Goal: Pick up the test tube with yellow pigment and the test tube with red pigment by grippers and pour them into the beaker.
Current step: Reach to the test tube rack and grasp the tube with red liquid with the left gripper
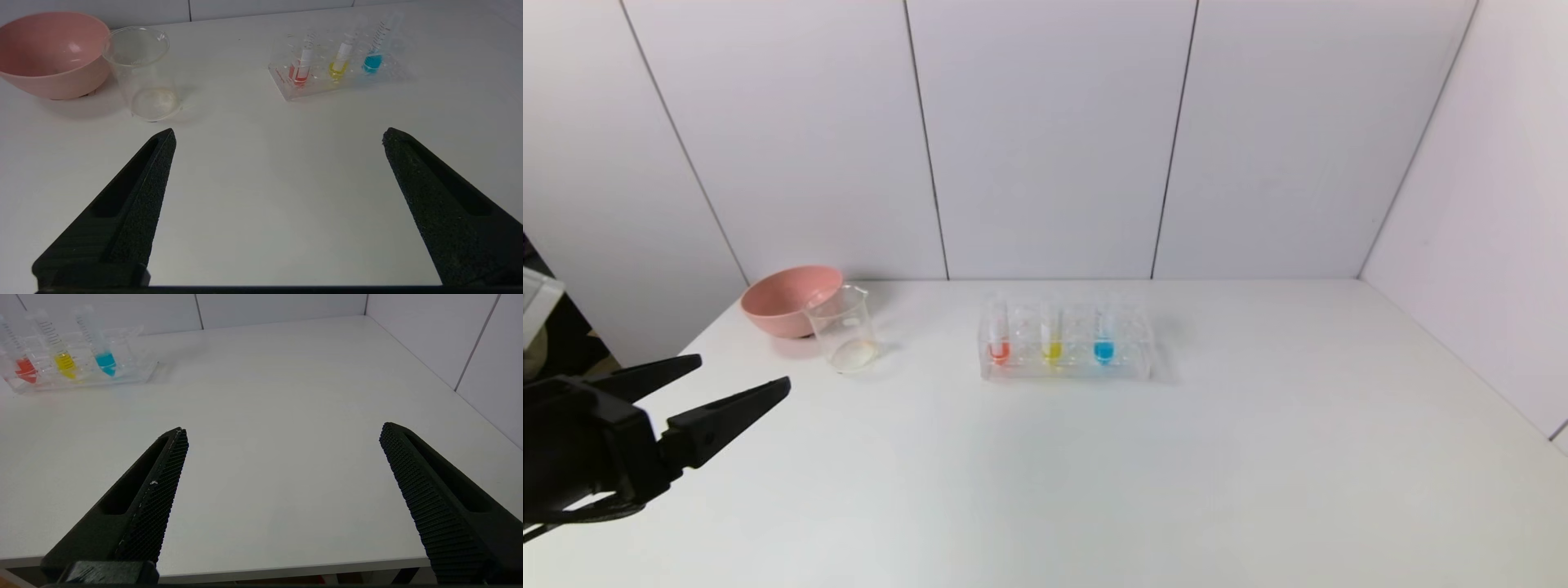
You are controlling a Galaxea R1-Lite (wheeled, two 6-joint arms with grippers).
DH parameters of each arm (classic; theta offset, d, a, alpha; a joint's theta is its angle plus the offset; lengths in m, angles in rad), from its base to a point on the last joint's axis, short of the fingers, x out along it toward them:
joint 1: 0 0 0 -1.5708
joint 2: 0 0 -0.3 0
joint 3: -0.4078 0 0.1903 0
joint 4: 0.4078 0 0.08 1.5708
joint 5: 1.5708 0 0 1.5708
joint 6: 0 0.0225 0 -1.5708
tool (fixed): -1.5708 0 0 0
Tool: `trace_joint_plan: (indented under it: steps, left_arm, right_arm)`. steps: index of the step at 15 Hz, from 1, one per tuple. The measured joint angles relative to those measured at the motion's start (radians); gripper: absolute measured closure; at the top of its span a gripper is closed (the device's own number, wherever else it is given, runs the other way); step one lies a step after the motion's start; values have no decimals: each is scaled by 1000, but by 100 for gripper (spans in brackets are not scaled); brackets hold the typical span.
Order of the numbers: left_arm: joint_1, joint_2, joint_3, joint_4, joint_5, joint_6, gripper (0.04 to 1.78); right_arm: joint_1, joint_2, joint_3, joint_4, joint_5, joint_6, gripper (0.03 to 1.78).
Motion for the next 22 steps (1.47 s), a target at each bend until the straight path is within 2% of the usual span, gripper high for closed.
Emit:
trace_joint_plan:
  steps: [2, 4, 6, 10, 13, 15, 18, 20, 22]
  left_arm:
    - [-13, 86, -40, -32, 13, 23, 15]
    - [-38, 161, -57, -92, 13, 45, 34]
    - [-84, 230, -67, -135, 15, 44, 63]
    - [-154, 369, -107, -162, 17, 39, 135]
    - [-176, 456, -148, -193, 19, 18, 164]
    - [-182, 509, -170, -215, 19, 1, 171]
    - [-212, 566, -181, -231, 20, -4, 171]
    - [-236, 594, -186, -231, 23, -5, 164]
    - [-260, 619, -199, -233, 49, -7, 145]
  right_arm:
    - [0, 0, 0, 0, 0, 0, 10]
    - [0, 0, 0, 0, 0, 0, 10]
    - [0, 0, 0, 0, 0, 0, 10]
    - [0, 0, 0, 0, 0, 0, 10]
    - [0, 0, 0, 0, 0, 0, 10]
    - [0, 0, 0, 0, 0, 0, 10]
    - [0, 0, 0, 0, 0, 0, 10]
    - [0, 0, 0, 0, 0, 0, 10]
    - [0, 0, 0, 0, 0, 0, 10]
